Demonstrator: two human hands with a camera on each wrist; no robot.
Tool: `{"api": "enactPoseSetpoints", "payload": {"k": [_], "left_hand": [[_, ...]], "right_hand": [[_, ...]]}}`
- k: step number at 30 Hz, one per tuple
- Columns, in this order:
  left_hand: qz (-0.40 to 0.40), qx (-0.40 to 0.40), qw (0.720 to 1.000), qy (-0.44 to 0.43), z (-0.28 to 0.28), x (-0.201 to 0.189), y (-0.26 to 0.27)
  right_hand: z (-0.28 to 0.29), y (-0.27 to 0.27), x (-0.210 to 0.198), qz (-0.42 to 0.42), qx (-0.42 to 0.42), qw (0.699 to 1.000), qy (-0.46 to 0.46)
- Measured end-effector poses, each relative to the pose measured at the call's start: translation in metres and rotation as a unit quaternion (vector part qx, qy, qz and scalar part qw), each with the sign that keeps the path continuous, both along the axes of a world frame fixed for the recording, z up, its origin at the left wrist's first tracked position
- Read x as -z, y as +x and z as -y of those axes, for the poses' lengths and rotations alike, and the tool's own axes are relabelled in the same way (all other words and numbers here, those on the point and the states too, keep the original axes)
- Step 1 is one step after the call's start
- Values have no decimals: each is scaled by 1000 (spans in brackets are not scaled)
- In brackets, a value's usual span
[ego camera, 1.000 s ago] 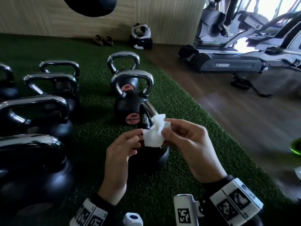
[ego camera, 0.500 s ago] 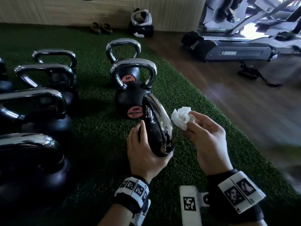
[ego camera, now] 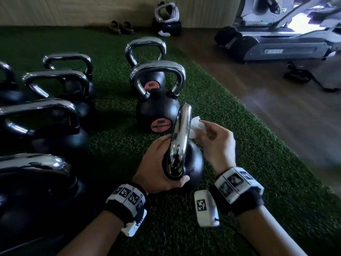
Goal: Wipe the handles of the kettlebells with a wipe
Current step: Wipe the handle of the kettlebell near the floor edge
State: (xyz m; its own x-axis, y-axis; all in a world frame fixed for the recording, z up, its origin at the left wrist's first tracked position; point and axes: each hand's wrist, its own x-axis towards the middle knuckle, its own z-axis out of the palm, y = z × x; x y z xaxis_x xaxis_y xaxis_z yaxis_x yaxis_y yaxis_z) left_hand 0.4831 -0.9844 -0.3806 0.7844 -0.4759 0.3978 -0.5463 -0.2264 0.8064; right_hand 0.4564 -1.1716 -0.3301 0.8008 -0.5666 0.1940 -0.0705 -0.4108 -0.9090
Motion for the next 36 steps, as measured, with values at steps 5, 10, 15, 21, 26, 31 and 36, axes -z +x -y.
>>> {"api": "enactPoseSetpoints", "payload": {"k": [5, 10, 15, 21, 26, 31, 36], "left_hand": [[41, -9, 999, -17, 1, 0, -3], [76, -21, 997, -27, 3, 0, -6], [89, -19, 995, -30, 4, 1, -5], [89, -20, 995, -29, 3, 7, -4], [108, -23, 994, -18, 3, 11, -2], [116, -14, 993, -24, 3, 15, -1], [137, -26, 990, -11, 4, 20, 2]], "right_hand": [[-5, 18, 7, -44, -40, 990, -126], [-2, 33, 1, -42, -46, 988, -138], [-5, 37, -5, 59, -1, 996, -63], [1, 41, -7, 52, -2, 998, -43], [6, 43, -10, 110, -25, 993, -28], [3, 41, -18, 136, -42, 987, -80], [-15, -4, -22, 206, -56, 960, -182]]}}
